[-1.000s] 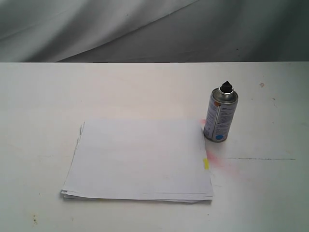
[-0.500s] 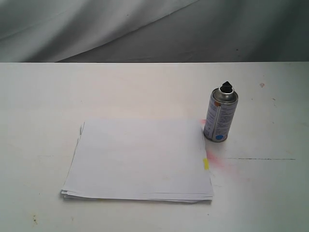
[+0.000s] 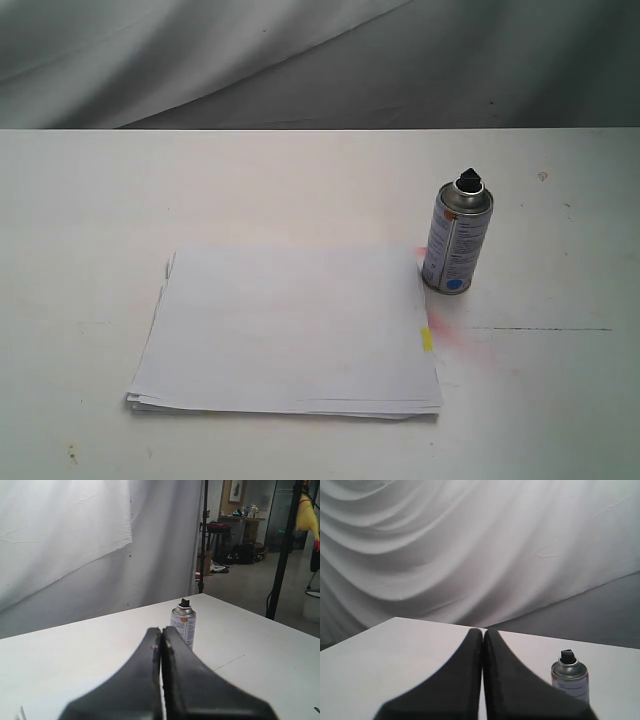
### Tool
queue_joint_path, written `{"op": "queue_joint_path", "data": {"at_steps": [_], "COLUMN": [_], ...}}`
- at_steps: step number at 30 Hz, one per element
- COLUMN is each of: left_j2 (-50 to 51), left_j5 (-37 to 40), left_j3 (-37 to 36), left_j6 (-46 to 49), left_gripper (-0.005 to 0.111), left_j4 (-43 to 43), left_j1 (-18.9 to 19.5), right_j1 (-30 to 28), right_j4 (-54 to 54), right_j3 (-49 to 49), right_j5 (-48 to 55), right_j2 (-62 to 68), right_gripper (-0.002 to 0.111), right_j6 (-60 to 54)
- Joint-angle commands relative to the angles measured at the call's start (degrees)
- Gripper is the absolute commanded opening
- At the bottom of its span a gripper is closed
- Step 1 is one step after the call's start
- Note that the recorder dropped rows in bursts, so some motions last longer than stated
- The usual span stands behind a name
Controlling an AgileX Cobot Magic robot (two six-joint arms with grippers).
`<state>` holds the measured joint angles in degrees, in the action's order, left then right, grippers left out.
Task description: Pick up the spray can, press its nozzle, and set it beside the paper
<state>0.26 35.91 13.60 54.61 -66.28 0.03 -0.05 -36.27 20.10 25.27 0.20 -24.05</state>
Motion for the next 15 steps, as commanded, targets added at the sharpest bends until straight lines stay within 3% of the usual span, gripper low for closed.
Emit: {"op": "queue_joint_path", "data": {"at_steps": [1,8,15], "left_j2": [-0.26,-0.26,-0.26], "left_j5": [0.19,0.19,0.18], "left_j3": [-0.14,-0.14,-0.14], "left_j6": [-0.65,-0.65,-0.53], "left_gripper": [0.000,0.000,0.000], "left_j4": [0.04,0.04,0.04], "left_j1": [0.03,0.03,0.03], "right_j1": [0.20,0.20,0.20], "right_j4": [3.08,9.03,34.93], "right_j3": [-0.27,-7.79,-17.30], "right_j5": [-2.73,-19.41,-25.27], "right_j2": [-0.20,-0.20,-0.20], "right_gripper": [0.000,0.000,0.000], "right_j6": [-1.54,1.73,28.09]}}
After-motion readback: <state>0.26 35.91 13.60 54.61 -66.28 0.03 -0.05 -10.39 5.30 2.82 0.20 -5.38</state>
